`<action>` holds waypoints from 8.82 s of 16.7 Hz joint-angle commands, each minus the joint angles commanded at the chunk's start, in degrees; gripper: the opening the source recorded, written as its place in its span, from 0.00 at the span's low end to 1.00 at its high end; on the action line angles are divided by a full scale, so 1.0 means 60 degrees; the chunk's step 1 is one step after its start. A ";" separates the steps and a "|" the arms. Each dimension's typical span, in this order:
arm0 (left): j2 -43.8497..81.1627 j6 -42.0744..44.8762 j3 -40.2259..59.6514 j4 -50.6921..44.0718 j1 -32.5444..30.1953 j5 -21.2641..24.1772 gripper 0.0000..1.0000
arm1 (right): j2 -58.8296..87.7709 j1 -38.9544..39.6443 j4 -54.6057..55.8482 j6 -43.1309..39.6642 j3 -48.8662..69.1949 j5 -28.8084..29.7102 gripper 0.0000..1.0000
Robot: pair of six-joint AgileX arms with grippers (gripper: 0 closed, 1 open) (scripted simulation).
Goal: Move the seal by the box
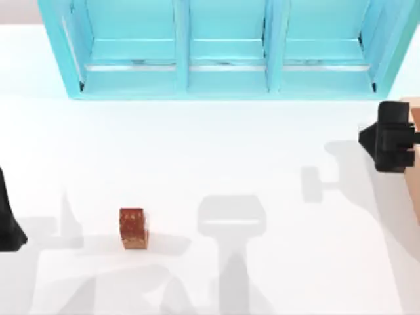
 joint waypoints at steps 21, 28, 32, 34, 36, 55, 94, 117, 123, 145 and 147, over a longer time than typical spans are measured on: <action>0.0000 0.0000 0.0000 0.0000 0.0000 0.0000 1.00 | 1.6554 0.5832 -1.0173 0.6257 1.9519 0.1923 1.00; 0.0000 0.0000 0.0000 0.0000 0.0000 0.0000 1.00 | 1.7156 0.6105 -1.0252 0.6703 2.0979 0.2258 1.00; 0.0000 0.0000 0.0000 0.0000 0.0000 0.0000 1.00 | 1.7335 0.6073 -1.0180 0.6690 2.1310 0.2239 1.00; 0.0000 0.0000 0.0000 0.0000 0.0000 0.0000 1.00 | 1.7601 0.6061 -1.0245 0.6665 2.1488 0.2251 1.00; 0.0000 0.0000 0.0000 0.0000 0.0000 0.0000 1.00 | 1.8044 0.6034 -1.0293 0.6633 2.1915 0.2264 1.00; 0.0000 0.0000 0.0000 0.0000 0.0000 0.0000 1.00 | 2.0914 0.5779 -1.0394 0.6375 2.4936 0.2287 0.70; 0.0000 0.0000 0.0000 0.0000 0.0000 0.0000 1.00 | 1.8959 0.5875 -1.0076 0.6402 2.2854 0.2213 0.00; 0.0000 0.0000 0.0000 0.0000 0.0000 0.0000 1.00 | 0.9105 0.2360 -0.6243 0.2559 1.0812 0.1581 0.00; 0.0000 0.0000 0.0000 0.0000 0.0000 0.0000 1.00 | 0.5653 0.1360 -0.5401 0.1334 0.5431 0.1592 0.00; 0.0000 0.0000 0.0000 0.0000 0.0000 0.0000 1.00 | 0.2704 -0.0514 -0.2554 0.0020 -0.0107 0.1070 0.00; 0.0000 0.0000 0.0000 0.0000 0.0000 0.0000 1.00 | 0.2857 -0.0536 -0.2032 -0.0033 -0.0514 0.1063 0.00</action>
